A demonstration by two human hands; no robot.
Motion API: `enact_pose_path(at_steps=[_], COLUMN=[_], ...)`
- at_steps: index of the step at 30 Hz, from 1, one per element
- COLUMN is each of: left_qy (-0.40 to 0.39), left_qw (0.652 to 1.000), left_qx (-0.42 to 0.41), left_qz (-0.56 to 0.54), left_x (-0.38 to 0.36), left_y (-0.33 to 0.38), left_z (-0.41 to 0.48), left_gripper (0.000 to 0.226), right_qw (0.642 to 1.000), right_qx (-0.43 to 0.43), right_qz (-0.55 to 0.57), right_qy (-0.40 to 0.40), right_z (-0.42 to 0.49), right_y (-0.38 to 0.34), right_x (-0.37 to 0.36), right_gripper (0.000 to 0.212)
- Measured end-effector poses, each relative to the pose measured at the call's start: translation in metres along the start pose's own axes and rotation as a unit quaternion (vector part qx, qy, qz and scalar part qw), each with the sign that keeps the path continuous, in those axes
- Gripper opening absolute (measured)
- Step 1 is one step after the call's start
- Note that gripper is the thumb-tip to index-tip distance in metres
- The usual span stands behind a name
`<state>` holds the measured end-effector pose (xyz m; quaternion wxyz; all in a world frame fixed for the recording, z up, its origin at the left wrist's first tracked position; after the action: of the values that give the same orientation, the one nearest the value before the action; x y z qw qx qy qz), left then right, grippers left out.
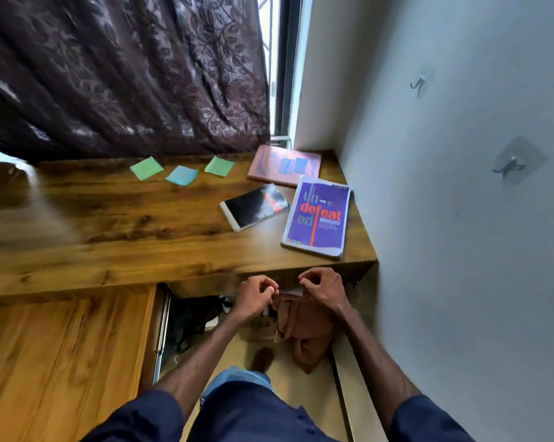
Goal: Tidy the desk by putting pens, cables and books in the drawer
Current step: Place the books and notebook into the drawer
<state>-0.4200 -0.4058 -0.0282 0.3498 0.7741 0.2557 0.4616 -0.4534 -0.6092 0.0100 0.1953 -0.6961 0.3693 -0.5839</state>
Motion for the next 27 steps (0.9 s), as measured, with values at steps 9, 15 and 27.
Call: enact_pose_path(at_steps=[9, 15, 27], left_qy=[-0.012, -0.105, -0.222], left_qw=[0.998, 0.982, 0.944], left_qx=[0.026, 0.041, 0.132], left_qz=[0.049, 0.151, -0.206], left_x=[0.027, 0.01, 0.008], left_y=[0.043, 0.053, 0.082], left_z=[0.147, 0.213, 0.248], left_gripper=[0.018, 0.053, 0.031], right_qw=[0.996, 0.988, 0.979], right_qx=[-0.079, -0.153, -0.204], right_qz=[-0.008, -0.021, 0.01], right_qy=[0.031, -0.004, 0.017], right_z=[0.115, 0.151, 0.161], right_y=[-0.005, 0.002, 0.012], right_x=[0.031, 0.024, 0.016], right_gripper=[0.013, 0.035, 0.04])
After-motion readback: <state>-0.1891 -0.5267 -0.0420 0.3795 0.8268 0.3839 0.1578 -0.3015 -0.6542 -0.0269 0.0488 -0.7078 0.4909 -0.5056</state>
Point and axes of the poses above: each hand's wrist, its own z-axis towards the middle knuckle, its own x-axis out of the back of the hand, y = z × x, the point moved 2 cm from there along z, towards the middle knuckle, and after that the axes turned 5 degrees about -y, right-handed, at the moved point
